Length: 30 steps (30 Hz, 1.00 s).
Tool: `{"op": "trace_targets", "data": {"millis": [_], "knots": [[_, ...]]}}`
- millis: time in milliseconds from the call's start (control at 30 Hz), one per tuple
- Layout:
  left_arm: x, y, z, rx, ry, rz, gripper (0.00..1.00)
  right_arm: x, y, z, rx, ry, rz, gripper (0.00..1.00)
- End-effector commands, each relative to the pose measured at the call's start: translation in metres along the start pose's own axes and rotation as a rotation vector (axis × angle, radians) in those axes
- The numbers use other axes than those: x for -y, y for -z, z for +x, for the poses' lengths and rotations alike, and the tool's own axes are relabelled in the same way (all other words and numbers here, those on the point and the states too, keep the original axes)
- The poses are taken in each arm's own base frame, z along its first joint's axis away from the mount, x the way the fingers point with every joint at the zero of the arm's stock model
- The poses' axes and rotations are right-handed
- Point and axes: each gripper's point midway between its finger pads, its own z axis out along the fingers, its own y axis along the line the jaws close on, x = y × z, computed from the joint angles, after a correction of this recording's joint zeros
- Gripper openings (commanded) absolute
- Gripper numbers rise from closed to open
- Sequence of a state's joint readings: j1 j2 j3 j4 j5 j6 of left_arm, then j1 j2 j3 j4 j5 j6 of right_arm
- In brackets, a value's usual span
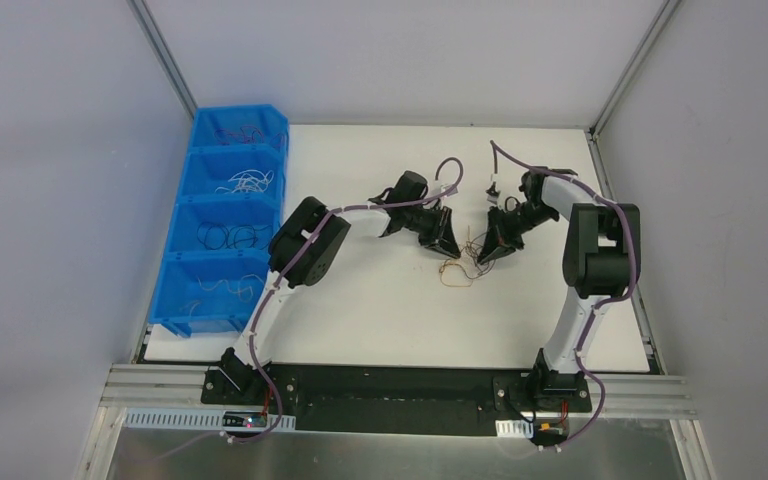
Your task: Untangle the cables
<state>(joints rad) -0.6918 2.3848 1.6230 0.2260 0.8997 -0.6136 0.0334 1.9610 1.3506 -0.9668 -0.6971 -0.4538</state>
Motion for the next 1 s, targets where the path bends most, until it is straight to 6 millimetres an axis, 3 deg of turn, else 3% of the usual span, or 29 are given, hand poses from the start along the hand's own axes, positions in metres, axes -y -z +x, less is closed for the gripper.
{"op": "trace_targets", "data": {"millis": [0,67,300,400,500,600,700,800,967], "knots": [[-0.008,0.017,-0.004,0.022,-0.006,-0.051,0.09,0.002,0.023,-0.002,0.059,-0.011,-0.011,0.0],[-0.008,0.034,-0.012,0.048,-0.006,-0.059,0.0,0.012,0.031,-0.001,0.067,-0.016,0.008,0.0],[-0.008,0.09,-0.024,0.061,-0.068,-0.134,0.0,0.049,0.049,0.004,0.073,-0.023,0.098,0.0],[0.01,0.125,-0.038,0.099,-0.136,-0.166,0.0,0.064,0.051,0.009,0.046,0.007,0.171,0.0],[0.031,0.173,-0.06,0.156,-0.249,-0.237,0.0,0.085,0.053,0.014,0.004,0.043,0.263,0.0],[0.039,0.24,-0.087,0.26,-0.282,-0.325,0.0,0.103,0.059,0.017,-0.024,0.083,0.33,0.0],[0.058,0.306,-0.103,0.323,-0.382,-0.414,0.0,0.107,0.064,0.014,-0.023,0.114,0.344,0.0],[0.082,0.356,-0.096,0.315,-0.501,-0.482,0.0,0.099,0.067,0.006,0.0,0.133,0.31,0.0],[0.085,0.423,-0.025,0.192,-0.476,-0.598,0.0,0.065,0.074,-0.013,0.062,0.121,0.185,0.0]]}}
